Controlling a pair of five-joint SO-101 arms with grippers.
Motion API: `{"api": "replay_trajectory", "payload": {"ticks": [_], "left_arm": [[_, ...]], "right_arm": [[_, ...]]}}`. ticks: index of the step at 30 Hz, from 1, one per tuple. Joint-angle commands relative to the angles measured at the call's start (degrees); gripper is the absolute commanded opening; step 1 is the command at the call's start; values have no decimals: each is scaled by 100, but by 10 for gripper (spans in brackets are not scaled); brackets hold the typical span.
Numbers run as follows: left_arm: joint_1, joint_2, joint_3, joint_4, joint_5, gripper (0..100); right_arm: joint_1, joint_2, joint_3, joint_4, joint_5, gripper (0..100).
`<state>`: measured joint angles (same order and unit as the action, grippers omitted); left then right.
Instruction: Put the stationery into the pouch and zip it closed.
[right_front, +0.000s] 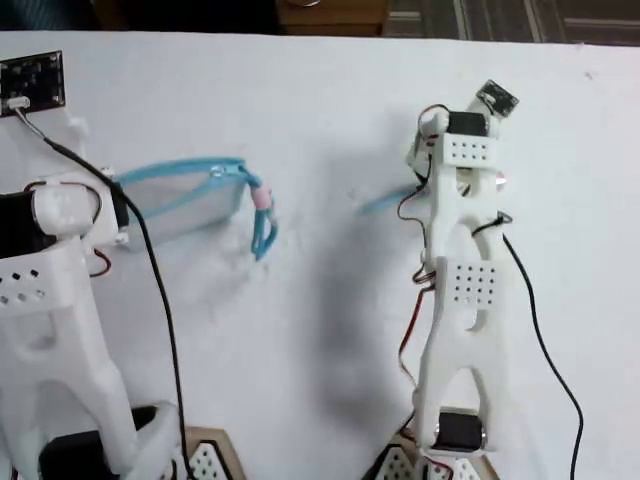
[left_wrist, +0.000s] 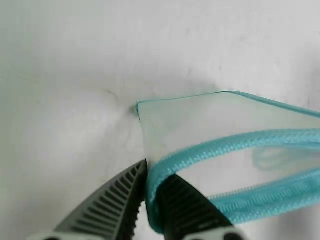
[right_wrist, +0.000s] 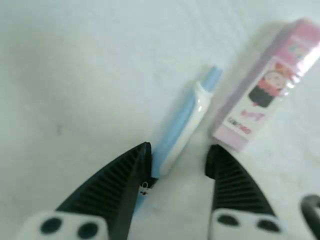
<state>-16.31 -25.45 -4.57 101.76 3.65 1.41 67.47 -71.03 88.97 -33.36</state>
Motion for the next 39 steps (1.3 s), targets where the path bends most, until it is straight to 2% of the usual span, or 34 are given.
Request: {"api": "replay_trajectory", "payload": {"ticks": [1,6,10,15,20,27,29,33,37,39], "left_arm": [[-13,-127,-141,-70,-18,22],[-13,-127,-141,-70,-18,22],[-13,-127,-141,-70,-18,22],[-13,-127,-141,-70,-18,22],[-13,-127,-141,-70,-35,22],[-13,-127,-141,-62,-35,22],[-13,-127,-141,-62,-35,22],[-4,-127,-141,-62,-35,22],[-4,-127,-141,-53,-44,22],[-4,-127,-141,-44,-44,22]], "right_arm": [[-101,268,-1037,409,158,9],[-207,110,-2101,1200,422,17],[-409,-936,-1626,1235,519,16],[-954,-2897,-167,1244,554,16],[-1534,-4857,1908,1235,1037,16],[-1657,-7178,4721,1200,1125,16],[-1684,-7820,5582,1174,1574,17],[-1780,-9103,7622,470,1943,17],[-1745,-10413,9591,-1059,2690,17],[-1780,-11020,10277,-1956,2725,17]]}}
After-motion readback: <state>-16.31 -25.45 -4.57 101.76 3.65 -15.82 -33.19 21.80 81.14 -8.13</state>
